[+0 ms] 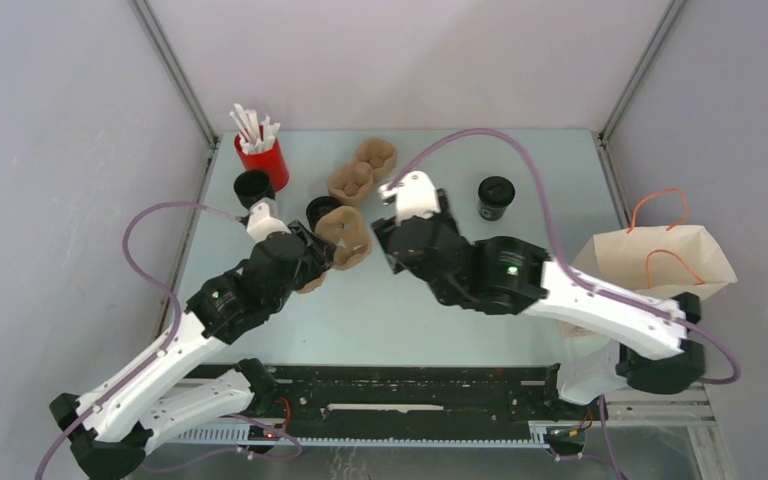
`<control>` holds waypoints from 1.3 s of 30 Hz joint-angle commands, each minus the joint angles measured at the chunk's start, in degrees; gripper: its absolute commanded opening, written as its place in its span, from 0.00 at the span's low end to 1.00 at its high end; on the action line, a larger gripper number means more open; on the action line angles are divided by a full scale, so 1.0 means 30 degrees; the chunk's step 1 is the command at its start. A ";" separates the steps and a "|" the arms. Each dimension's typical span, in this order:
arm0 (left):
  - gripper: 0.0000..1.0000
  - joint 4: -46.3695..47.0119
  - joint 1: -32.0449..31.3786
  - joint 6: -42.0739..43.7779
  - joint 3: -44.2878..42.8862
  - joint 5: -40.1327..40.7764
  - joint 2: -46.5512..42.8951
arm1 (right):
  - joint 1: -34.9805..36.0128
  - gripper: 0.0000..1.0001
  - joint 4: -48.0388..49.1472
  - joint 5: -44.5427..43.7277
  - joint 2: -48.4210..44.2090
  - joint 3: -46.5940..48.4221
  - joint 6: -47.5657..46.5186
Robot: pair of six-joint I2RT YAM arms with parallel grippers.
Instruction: Pack the takeout coffee
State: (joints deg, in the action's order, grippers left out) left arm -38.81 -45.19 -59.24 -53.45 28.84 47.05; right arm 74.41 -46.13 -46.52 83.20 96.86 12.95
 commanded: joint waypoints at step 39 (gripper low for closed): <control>0.40 0.0073 0.0073 0.7531 0.0741 0.3711 -0.5750 | -3.2248 0.84 -0.5672 0.9970 -1.1760 -0.5369 0.7299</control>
State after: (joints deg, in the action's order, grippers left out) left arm -41.06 -45.19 -38.24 -51.90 40.01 31.24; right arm -21.34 -65.32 -18.15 48.42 83.07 30.22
